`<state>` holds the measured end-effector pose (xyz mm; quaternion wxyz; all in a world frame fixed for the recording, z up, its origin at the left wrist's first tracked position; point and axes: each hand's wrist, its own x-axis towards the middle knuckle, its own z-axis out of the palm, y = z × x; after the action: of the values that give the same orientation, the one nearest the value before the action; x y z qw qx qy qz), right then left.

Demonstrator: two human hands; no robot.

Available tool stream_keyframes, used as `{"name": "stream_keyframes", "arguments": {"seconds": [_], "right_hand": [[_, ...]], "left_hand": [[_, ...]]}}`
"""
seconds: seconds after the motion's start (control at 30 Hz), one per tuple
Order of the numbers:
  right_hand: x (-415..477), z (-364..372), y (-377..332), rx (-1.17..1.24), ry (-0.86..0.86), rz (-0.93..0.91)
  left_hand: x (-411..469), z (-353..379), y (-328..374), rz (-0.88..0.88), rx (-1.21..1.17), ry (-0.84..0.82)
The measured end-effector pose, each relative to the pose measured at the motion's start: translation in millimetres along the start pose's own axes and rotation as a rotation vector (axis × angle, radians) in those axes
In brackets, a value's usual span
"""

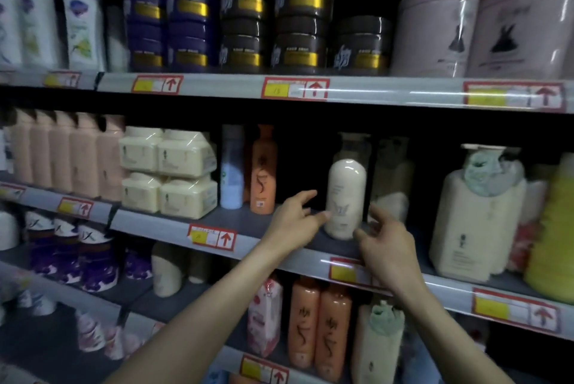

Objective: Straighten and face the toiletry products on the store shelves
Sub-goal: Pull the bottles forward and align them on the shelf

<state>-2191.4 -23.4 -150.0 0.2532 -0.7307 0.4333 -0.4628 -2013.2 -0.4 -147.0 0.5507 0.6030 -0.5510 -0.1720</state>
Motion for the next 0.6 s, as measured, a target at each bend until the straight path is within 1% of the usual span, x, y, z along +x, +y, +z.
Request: {"name": "stream_keyframes", "arguments": {"seconds": [0.07,0.13,0.27,0.37,0.47,0.6], "right_hand": [[14.7,1.8,2.1,-0.076,-0.051,0.042],[30.3,6.8,2.6,-0.130,-0.077,0.030],[53.2,13.3,4.4,-0.165,-0.071,0.017],[45.1,14.7,6.9,-0.109,-0.022,-0.054],[25.7,20.4,1.7,0.028,0.014,-0.154],[1.5,40.5,-15.4,0.144,0.049,-0.333]], "left_hand": [[18.6,10.0,-6.3,-0.028,0.062,-0.008],[30.2,17.2,-12.2,-0.029,0.093,-0.017],[31.4,21.8,-5.8,0.019,-0.015,-0.049],[17.0,16.4,-2.7,0.086,-0.042,-0.021],[-11.8,4.4,0.8,0.161,-0.162,0.020],[-52.9,-24.1,-2.9,0.280,-0.261,0.187]]}}
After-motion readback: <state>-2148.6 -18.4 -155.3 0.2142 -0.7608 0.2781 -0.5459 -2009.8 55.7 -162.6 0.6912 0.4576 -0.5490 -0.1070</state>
